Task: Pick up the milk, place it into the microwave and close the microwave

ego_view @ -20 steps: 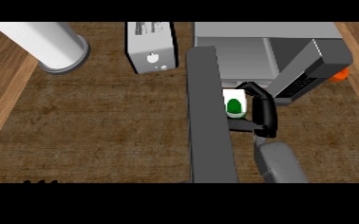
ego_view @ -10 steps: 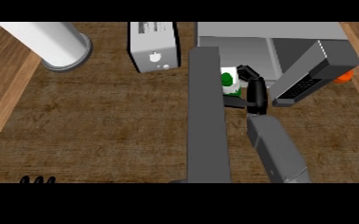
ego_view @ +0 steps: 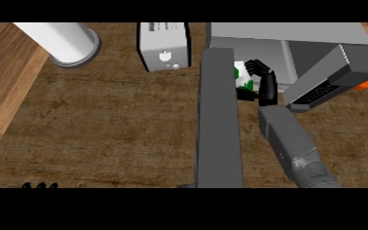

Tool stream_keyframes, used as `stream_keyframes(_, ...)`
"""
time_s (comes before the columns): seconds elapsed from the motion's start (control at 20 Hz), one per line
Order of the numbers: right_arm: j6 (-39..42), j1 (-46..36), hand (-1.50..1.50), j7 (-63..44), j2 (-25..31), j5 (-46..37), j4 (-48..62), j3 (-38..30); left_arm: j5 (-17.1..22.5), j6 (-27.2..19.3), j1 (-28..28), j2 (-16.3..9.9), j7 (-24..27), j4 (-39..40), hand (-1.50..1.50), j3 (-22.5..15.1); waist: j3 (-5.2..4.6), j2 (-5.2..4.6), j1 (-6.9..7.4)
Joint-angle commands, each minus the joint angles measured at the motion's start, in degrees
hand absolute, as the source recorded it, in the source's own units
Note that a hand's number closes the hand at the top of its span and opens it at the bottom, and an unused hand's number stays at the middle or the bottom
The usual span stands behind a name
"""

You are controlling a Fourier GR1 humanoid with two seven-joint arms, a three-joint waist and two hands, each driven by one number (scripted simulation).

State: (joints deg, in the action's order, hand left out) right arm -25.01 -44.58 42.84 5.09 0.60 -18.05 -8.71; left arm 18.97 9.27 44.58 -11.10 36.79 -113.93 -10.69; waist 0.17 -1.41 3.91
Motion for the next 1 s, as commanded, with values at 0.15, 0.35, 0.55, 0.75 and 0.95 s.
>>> stream_keyframes(0.15,-2.07,-3.70,1.50,2.47,3.81,-1.87,6.81,-0.68,-0.96,0.84,-0.17,0.08,1.41,1.27,-1.50,-0.43,0.11,-0.93,2.02)
stream_keyframes(0.35,-6.21,-5.67,1.50,3.28,5.49,-3.92,8.28,0.33,-0.30,1.83,-0.02,-0.77,-0.27,-0.11,-1.50,-1.37,0.16,-1.29,2.65)
stream_keyframes(0.55,-11.09,-7.61,1.50,4.59,5.61,-5.61,8.96,1.13,0.45,2.25,-1.75,-1.36,-0.31,0.70,-1.50,0.13,0.14,-1.50,2.98)
stream_keyframes(0.75,-9.77,-8.50,1.50,5.55,6.12,-3.90,8.73,-0.97,1.04,2.78,-2.20,-1.20,0.06,2.39,-1.50,0.44,0.17,-1.60,3.13)
stream_keyframes(0.95,-9.92,-10.37,1.50,6.82,5.80,-1.75,7.48,-3.55,-0.62,1.22,-2.57,0.03,0.20,2.44,-1.50,-0.43,0.22,-1.75,3.57)
